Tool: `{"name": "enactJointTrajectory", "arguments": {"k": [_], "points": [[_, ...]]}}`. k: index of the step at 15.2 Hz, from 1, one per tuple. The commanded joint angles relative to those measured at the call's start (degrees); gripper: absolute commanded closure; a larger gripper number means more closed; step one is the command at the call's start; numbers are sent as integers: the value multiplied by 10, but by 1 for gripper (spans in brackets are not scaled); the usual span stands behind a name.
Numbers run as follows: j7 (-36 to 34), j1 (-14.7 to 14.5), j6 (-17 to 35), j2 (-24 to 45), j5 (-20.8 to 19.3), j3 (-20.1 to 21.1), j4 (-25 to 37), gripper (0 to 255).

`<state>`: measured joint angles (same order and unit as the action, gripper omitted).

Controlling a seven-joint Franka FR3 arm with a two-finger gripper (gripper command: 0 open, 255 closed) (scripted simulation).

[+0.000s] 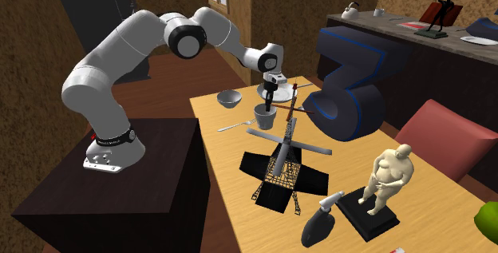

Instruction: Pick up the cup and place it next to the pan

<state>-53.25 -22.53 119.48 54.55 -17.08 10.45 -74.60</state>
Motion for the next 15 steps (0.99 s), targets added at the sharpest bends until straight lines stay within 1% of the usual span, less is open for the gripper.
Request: {"name": "enactJointTrajectory", "arguments": {"k": [1,6,10,15], "points": [[0,0,0,0,0,0,0,0],[0,0,0,0,0,0,0,0],[5,-3,-50,-33,8,7,18,0],[5,-3,-50,-33,8,7,18,0]]}}
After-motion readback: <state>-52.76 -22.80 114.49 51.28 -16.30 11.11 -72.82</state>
